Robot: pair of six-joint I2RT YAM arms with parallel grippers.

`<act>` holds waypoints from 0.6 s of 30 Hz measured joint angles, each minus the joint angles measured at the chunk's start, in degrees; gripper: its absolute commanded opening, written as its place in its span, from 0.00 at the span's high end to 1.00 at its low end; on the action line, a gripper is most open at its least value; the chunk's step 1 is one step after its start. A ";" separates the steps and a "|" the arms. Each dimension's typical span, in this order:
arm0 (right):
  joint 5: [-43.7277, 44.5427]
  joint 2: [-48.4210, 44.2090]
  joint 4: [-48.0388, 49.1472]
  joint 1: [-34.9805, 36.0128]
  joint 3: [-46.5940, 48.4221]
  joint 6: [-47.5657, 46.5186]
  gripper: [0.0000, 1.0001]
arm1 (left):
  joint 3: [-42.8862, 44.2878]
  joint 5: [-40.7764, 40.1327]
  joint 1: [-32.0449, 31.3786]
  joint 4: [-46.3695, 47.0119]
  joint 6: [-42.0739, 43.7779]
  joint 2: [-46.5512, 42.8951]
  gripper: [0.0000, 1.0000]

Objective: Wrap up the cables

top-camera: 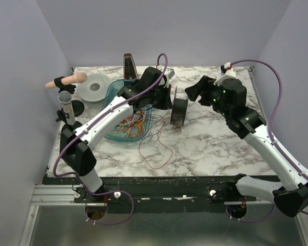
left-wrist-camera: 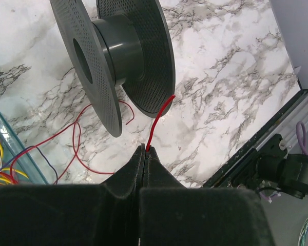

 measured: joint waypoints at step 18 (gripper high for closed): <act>-25.94 11.58 10.16 -3.39 1.86 4.87 0.44 | 2.05 -0.48 0.79 -0.74 -0.74 0.37 1.00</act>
